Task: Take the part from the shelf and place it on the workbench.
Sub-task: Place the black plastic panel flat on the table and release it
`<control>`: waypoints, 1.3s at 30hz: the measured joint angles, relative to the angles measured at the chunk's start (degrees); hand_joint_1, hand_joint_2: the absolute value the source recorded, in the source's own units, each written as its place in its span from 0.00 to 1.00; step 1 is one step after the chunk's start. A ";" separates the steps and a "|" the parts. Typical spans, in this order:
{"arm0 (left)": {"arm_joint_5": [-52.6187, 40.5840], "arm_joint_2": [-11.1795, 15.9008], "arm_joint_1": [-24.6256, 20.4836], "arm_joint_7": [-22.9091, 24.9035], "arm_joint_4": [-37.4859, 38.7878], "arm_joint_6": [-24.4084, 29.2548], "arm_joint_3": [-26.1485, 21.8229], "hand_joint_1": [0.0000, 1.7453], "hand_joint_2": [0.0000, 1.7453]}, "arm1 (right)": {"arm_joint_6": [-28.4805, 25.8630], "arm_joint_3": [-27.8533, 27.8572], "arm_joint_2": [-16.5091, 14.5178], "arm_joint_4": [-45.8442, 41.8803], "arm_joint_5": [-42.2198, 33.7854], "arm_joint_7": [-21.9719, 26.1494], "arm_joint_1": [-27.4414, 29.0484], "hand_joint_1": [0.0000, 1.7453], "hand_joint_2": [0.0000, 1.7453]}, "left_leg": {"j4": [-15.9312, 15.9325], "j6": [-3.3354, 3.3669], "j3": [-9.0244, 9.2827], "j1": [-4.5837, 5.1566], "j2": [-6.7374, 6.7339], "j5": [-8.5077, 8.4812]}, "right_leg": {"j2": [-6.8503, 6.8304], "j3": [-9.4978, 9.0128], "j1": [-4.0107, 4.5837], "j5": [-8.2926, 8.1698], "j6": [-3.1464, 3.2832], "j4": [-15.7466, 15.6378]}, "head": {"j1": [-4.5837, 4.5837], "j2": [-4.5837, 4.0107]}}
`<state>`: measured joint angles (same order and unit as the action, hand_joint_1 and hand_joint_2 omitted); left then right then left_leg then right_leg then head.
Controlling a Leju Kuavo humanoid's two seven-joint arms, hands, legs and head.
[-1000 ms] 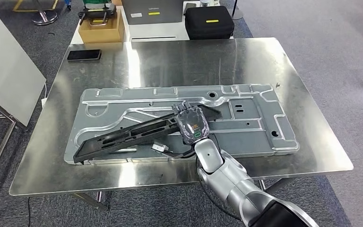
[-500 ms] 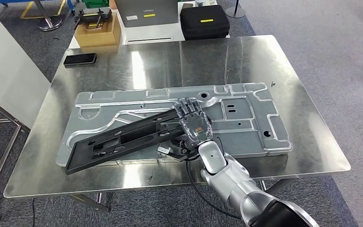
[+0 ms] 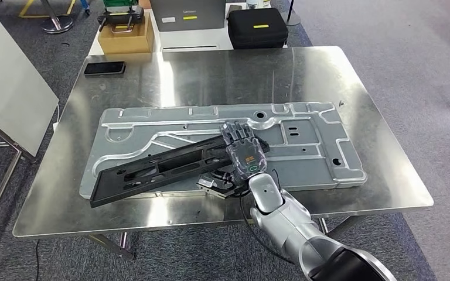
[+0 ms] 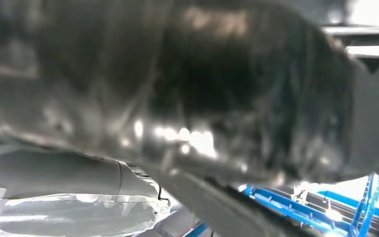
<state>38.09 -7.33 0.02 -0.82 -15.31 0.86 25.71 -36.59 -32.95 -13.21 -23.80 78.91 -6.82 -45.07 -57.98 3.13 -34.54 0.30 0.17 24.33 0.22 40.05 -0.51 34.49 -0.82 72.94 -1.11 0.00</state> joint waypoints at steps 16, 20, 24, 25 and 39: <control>7.71 3.82 4.16 4.01 -12.51 4.16 6.34 0.00 0.00 | -3.00 1.53 -0.01 -2.34 5.38 -4.94 0.64 0.00 0.00 | -14.34 -3.76 -6.27 0.31 0.29 8.50 | -0.68 -6.44 0.05 -8.65 3.06 -14.60 | 0.13 0.00; 9.77 5.52 5.95 4.57 -16.37 5.70 9.33 0.00 0.00 | -3.02 2.87 0.07 -2.90 5.17 -4.21 1.02 0.00 0.00 | -10.14 -4.06 -0.19 0.09 0.29 5.21 | -0.67 -3.17 0.12 -10.43 2.60 -13.57 | 0.13 0.00; 10.90 6.81 7.59 4.97 -19.47 6.76 11.73 0.00 0.00 | -3.05 4.08 0.09 -3.37 4.75 -3.63 0.99 0.00 0.00 | -0.19 -2.57 5.83 0.39 0.60 5.54 | -0.47 -1.76 0.33 -11.94 1.44 -12.86 | 0.08 0.00; 11.04 6.97 7.74 5.01 -19.96 6.94 12.20 0.00 0.00 | -3.05 4.26 0.10 -3.36 4.65 -3.49 1.03 0.00 0.00 | -0.07 -1.97 5.48 0.35 0.58 5.11 | -0.46 -1.69 0.35 -12.31 1.11 -12.91 | 0.05 0.00; 15.43 8.43 7.40 3.87 -22.89 8.03 15.76 0.00 0.00 | -3.11 6.10 0.42 -3.67 3.16 -1.91 1.35 0.00 0.00 | -0.31 -1.11 -2.88 0.91 0.24 -3.05 | -0.24 -11.82 0.47 -3.44 1.22 -13.95 | -0.03 0.00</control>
<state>53.51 1.10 7.42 3.05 -38.20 8.89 41.47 -39.70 -26.85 -12.79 -27.47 82.07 -8.73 -43.72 -58.29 2.03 -37.42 1.21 0.40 21.27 -0.02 28.23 -0.03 31.05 0.40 58.99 -1.14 0.00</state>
